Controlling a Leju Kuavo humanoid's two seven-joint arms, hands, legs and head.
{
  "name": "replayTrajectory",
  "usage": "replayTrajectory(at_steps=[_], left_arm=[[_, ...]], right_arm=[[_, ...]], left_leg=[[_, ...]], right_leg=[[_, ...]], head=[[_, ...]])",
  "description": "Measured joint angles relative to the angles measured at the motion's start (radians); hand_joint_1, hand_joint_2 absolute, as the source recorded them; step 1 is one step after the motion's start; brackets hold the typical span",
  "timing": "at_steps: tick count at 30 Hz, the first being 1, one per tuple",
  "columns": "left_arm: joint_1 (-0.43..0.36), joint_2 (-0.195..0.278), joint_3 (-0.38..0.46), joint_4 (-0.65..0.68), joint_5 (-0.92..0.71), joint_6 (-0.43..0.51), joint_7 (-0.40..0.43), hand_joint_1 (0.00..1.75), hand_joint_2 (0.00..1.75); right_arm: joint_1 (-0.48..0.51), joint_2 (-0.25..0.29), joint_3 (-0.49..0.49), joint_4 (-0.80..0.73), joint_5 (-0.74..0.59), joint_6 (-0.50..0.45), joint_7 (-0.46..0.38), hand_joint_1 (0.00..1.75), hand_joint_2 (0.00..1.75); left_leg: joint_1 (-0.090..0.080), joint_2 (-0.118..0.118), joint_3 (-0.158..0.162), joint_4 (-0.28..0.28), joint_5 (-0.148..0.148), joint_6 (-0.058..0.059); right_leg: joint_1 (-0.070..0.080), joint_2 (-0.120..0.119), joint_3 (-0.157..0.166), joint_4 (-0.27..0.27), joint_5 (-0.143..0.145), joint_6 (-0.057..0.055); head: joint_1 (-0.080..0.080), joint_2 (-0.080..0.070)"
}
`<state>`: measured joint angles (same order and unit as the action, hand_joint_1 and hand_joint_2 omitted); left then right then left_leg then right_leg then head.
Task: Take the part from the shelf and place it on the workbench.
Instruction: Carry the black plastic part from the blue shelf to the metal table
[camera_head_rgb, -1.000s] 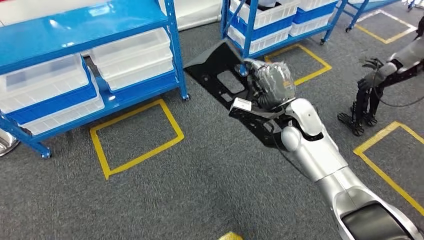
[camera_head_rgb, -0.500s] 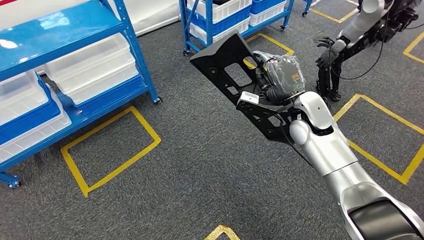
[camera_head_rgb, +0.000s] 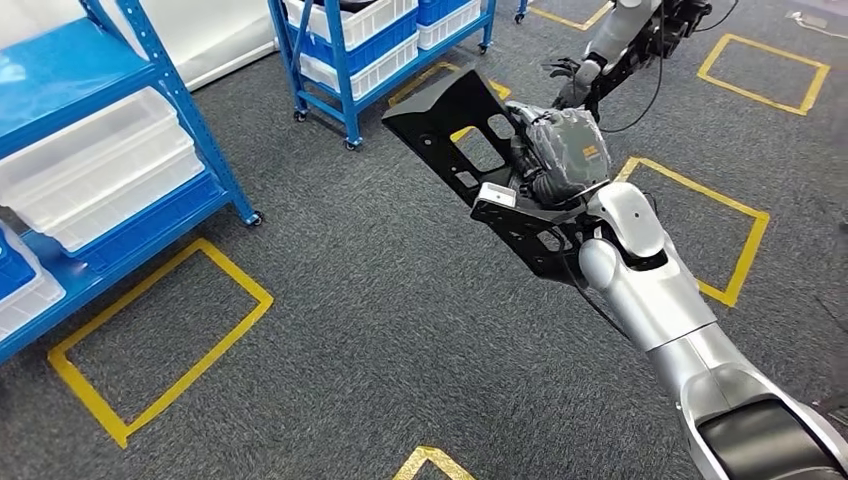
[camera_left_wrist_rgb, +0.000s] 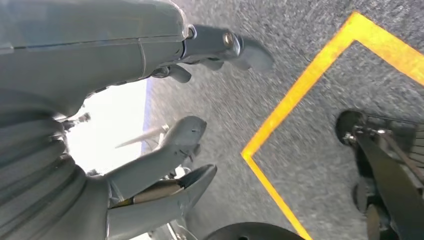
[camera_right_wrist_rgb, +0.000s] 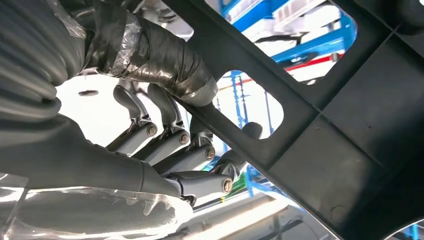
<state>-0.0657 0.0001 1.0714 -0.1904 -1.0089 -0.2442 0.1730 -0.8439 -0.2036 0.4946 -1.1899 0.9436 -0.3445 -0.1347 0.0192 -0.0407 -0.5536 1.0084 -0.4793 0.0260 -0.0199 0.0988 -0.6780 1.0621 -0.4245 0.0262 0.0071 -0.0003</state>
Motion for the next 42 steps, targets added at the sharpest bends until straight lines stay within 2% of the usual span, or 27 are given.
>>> replayTrajectory(at_steps=[2,4,5,6,8,10,11,13,14,16,18,19,20,21,23,25,27,28,29,31,33,35,36,37,38,40,42], left_arm=[[0.002,0.000,0.004,0.000,0.000,0.000,0.000,0.00,1.75],[0.003,0.000,0.006,0.000,0.001,-0.001,0.000,0.00,1.75],[0.004,0.000,0.006,0.000,0.001,-0.001,0.000,0.00,1.75],[0.003,0.000,0.007,0.000,0.001,-0.001,0.000,0.00,1.75],[0.002,0.000,0.007,0.000,0.001,-0.001,0.000,0.00,1.75],[0.002,0.000,0.007,0.000,0.001,-0.001,0.000,0.00,1.75],[0.002,0.000,0.007,0.000,0.001,-0.001,0.000,0.00,1.75],[-0.001,-0.001,0.008,0.000,0.002,-0.003,0.000,0.00,1.75],[-0.003,-0.001,0.008,0.000,0.002,-0.004,0.000,0.00,1.75],[-0.003,-0.003,0.009,0.000,0.003,-0.006,0.000,0.00,1.75],[0.002,-0.003,0.010,0.000,0.004,-0.007,0.000,0.00,1.75],[0.005,-0.003,0.012,0.000,0.004,-0.007,0.000,0.00,1.75],[0.006,-0.003,0.013,0.000,0.004,-0.007,0.001,0.00,1.75],[0.008,-0.003,0.014,0.000,0.004,-0.007,0.001,0.00,1.75],[0.008,-0.003,0.015,0.000,0.004,-0.008,0.002,0.00,1.75],[0.008,-0.002,0.016,0.000,0.004,-0.009,0.002,0.00,1.75],[0.008,-0.001,0.019,0.000,0.004,-0.009,0.002,0.00,1.75],[0.007,-0.001,0.021,0.000,0.004,-0.009,0.002,0.00,1.75],[0.005,-0.001,0.022,0.000,0.004,-0.009,0.002,0.00,1.75],[0.003,-0.001,0.025,0.000,0.004,-0.010,0.002,0.00,1.75],[0.005,-0.001,0.028,0.000,0.004,-0.011,0.001,0.00,1.75],[0.008,-0.001,0.031,0.000,0.004,-0.012,0.001,0.00,1.75],[0.008,-0.001,0.031,0.000,0.003,-0.012,0.001,0.00,1.75],[0.007,-0.001,0.031,0.000,0.003,-0.012,0.001,0.00,1.75],[0.007,-0.001,0.032,0.000,0.003,-0.012,0.000,0.00,1.75],[0.006,0.000,0.032,0.000,0.003,-0.012,0.000,0.00,1.75],[0.006,0.001,0.032,0.000,0.003,-0.012,0.001,0.00,1.75]], right_arm=[[-0.004,-0.003,0.000,-0.002,0.001,0.000,0.000,1.75,1.75],[-0.002,-0.003,0.000,-0.003,0.002,0.000,0.001,1.75,1.75],[0.001,-0.004,0.000,-0.003,0.002,0.000,0.001,1.75,1.75],[0.002,-0.004,0.000,-0.003,0.002,0.000,0.001,1.75,1.75],[0.002,-0.005,0.000,-0.004,0.003,0.000,0.001,1.75,1.75],[0.000,-0.006,0.000,-0.008,0.006,0.001,0.004,1.75,1.75],[0.001,-0.007,0.000,-0.011,0.010,0.001,0.006,1.75,1.75],[0.004,-0.013,0.000,-0.015,0.017,0.001,0.009,1.75,1.75],[0.005,-0.016,0.000,-0.018,0.021,0.001,0.011,1.75,1.75],[0.005,-0.020,0.000,-0.025,0.026,0.001,0.015,1.75,1.75],[0.006,-0.023,0.000,-0.030,0.028,0.002,0.019,1.75,1.75],[0.007,-0.024,0.000,-0.030,0.029,0.003,0.020,1.75,1.75],[0.009,-0.026,0.000,-0.031,0.031,0.004,0.020,1.75,1.75],[0.011,-0.029,0.000,-0.031,0.033,0.005,0.020,1.75,1.75],[0.011,-0.034,0.000,-0.036,0.036,0.009,0.021,1.75,1.75],[0.007,-0.039,-0.001,-0.042,0.039,0.015,0.022,1.75,1.75],[0.004,-0.047,-0.001,-0.046,0.041,0.019,0.023,1.75,1.75],[0.004,-0.052,-0.002,-0.047,0.041,0.020,0.023,1.75,1.75],[0.004,-0.057,-0.004,-0.049,0.042,0.021,0.023,1.75,1.75],[-0.001,-0.068,-0.007,-0.051,0.045,0.024,0.024,1.75,1.75],[-0.012,-0.074,-0.008,-0.052,0.050,0.032,0.025,1.75,1.75],[-0.017,-0.078,-0.008,-0.052,0.055,0.041,0.025,1.75,1.75],[-0.018,-0.081,-0.008,-0.052,0.057,0.044,0.026,1.75,1.75],[-0.021,-0.084,-0.008,-0.052,0.057,0.047,0.026,1.75,1.75],[-0.025,-0.087,-0.008,-0.052,0.057,0.049,0.026,1.75,1.75],[-0.037,-0.090,-0.008,-0.053,0.058,0.052,0.027,1.75,1.75],[-0.050,-0.093,-0.009,-0.053,0.058,0.056,0.028,1.75,1.75]], left_leg=[[-0.002,0.030,0.004,-0.010,0.006,0.009],[-0.005,0.058,0.002,-0.010,0.006,0.011],[-0.005,0.073,0.002,-0.009,0.005,0.011],[-0.005,0.087,0.002,-0.008,0.003,0.010],[-0.006,0.111,0.003,-0.002,-0.003,0.004],[-0.011,0.131,0.004,0.007,-0.013,-0.008],[-0.013,0.139,0.005,0.009,-0.017,-0.014],[-0.015,0.156,0.010,0.008,-0.021,-0.024],[-0.012,0.153,0.011,0.011,-0.027,-0.028],[-0.007,0.110,-0.010,0.061,-0.065,-0.034],[-0.004,0.061,-0.069,0.187,-0.130,-0.037],[-0.004,0.053,-0.101,0.253,-0.153,-0.037],[-0.004,0.049,-0.124,0.295,-0.159,-0.037],[-0.004,0.047,-0.130,0.297,-0.144,-0.035],[-0.004,0.028,-0.092,0.191,-0.067,-0.027],[-0.002,-0.020,-0.043,0.073,-0.015,-0.019],[-0.003,-0.040,-0.027,0.037,-0.012,-0.014],[-0.005,-0.029,-0.024,0.030,-0.010,-0.012],[-0.005,-0.015,-0.021,0.024,-0.005,-0.006],[-0.004,0.013,-0.013,0.005,0.006,0.007],[-0.007,0.039,-0.010,-0.002,0.010,0.016],[-0.009,0.067,-0.011,-0.001,0.009,0.018],[-0.010,0.081,-0.011,0.000,0.007,0.018],[-0.009,0.094,-0.011,0.002,0.005,0.016],[-0.009,0.106,-0.010,0.004,0.001,0.013],[-0.012,0.129,-0.008,0.012,-0.008,0.002],[-0.017,0.148,-0.006,0.015,-0.015,-0.009]], right_leg=[[0.005,-0.068,-0.042,0.091,-0.055,0.005],[0.001,-0.090,-0.097,0.213,-0.109,0.011],[-0.001,-0.093,-0.108,0.241,-0.113,0.014],[-0.004,-0.096,-0.099,0.231,-0.100,0.017],[-0.006,-0.120,-0.030,0.112,-0.043,0.018],[0.002,-0.147,0.030,0.005,-0.012,0.008],[0.007,-0.152,0.040,-0.016,-0.011,0.000],[0.011,-0.131,0.037,-0.018,-0.012,-0.015],[0.009,-0.122,0.037,-0.020,-0.011,-0.021],[0.004,-0.103,0.039,-0.025,-0.007,-0.034],[0.006,-0.083,0.039,-0.026,-0.006,-0.042],[0.008,-0.072,0.039,-0.025,-0.006,-0.044],[0.010,-0.058,0.039,-0.024,-0.007,-0.045],[0.011,-0.044,0.039,-0.022,-0.007,-0.045],[0.011,-0.015,0.040,-0.018,-0.008,-0.044],[0.011,0.012,0.035,-0.012,-0.008,-0.038],[0.005,0.036,0.025,-0.012,-0.002,-0.026],[0.002,0.050,0.022,-0.016,0.003,-0.018],[0.000,0.047,0.019,-0.016,0.004,-0.012],[0.005,-0.003,0.001,0.016,-0.019,-0.004],[0.007,-0.068,-0.048,0.120,-0.076,-0.001],[0.002,-0.088,-0.098,0.224,-0.113,0.004],[-0.001,-0.092,-0.102,0.237,-0.108,0.006],[-0.003,-0.098,-0.085,0.209,-0.086,0.009],[-0.005,-0.108,-0.051,0.149,-0.055,0.010],[0.000,-0.147,0.016,0.026,-0.016,0.006],[0.010,-0.160,0.036,-0.017,-0.013,-0.003]], head=[[0.001,0.000],[0.002,0.000],[0.002,0.000],[0.002,0.000],[0.002,0.000],[0.002,0.000],[0.001,0.000],[0.001,0.000],[0.001,0.000],[0.001,0.000],[0.001,0.000],[0.001,0.000],[0.001,0.000],[0.001,0.000],[0.001,0.000],[0.001,0.000],[0.001,0.000],[0.001,0.000],[0.001,0.000],[0.003,0.000],[0.004,0.000],[0.004,0.000],[0.003,0.000],[0.003,0.000],[0.004,0.000],[0.003,0.000],[0.003,0.000]])
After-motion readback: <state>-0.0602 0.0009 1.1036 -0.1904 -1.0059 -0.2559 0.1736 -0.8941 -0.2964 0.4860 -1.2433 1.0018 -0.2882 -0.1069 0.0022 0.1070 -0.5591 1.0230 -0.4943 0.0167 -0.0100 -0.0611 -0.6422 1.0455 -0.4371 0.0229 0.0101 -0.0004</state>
